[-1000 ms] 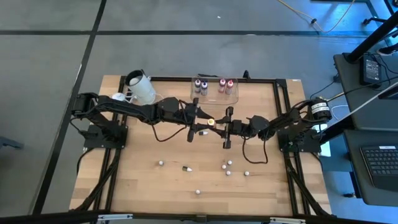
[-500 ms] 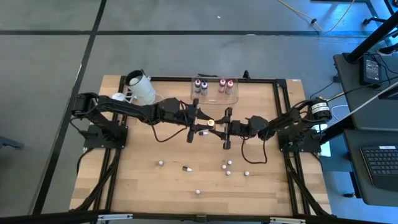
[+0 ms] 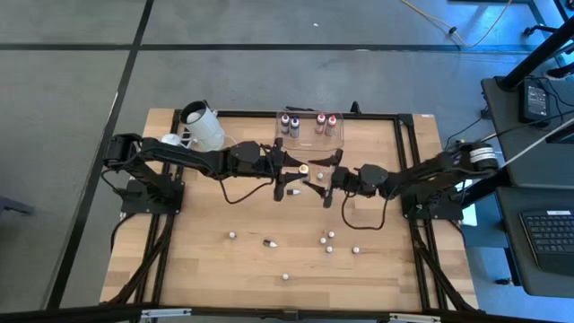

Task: Pick & Place food coloring
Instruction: Put the large yellow food coloring bottle into the transparent container

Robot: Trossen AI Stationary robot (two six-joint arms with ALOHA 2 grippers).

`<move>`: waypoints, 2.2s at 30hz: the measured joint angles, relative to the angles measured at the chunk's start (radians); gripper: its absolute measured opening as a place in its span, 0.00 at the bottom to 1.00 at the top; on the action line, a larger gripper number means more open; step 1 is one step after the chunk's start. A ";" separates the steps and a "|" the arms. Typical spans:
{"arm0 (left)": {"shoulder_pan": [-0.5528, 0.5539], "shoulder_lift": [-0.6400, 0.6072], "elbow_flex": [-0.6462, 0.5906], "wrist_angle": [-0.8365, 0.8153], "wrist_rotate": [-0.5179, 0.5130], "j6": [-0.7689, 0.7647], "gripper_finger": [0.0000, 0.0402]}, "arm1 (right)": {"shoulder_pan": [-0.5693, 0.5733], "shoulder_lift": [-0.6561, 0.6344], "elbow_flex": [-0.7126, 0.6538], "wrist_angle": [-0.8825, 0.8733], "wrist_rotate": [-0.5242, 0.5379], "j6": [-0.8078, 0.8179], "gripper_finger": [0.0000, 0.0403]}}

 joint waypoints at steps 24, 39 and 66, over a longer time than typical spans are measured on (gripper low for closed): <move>0.266 0.375 0.209 0.266 -0.280 -0.070 0.32 | -0.001 -0.532 -0.002 -0.727 0.112 -0.078 0.80; 0.320 0.537 0.378 0.056 -0.445 -0.123 0.32 | -0.001 -0.524 -0.002 -0.759 0.111 -0.102 0.80; 0.327 0.627 0.377 0.110 -0.512 -0.140 0.32 | 0.000 -0.524 -0.002 -0.759 0.109 -0.102 0.80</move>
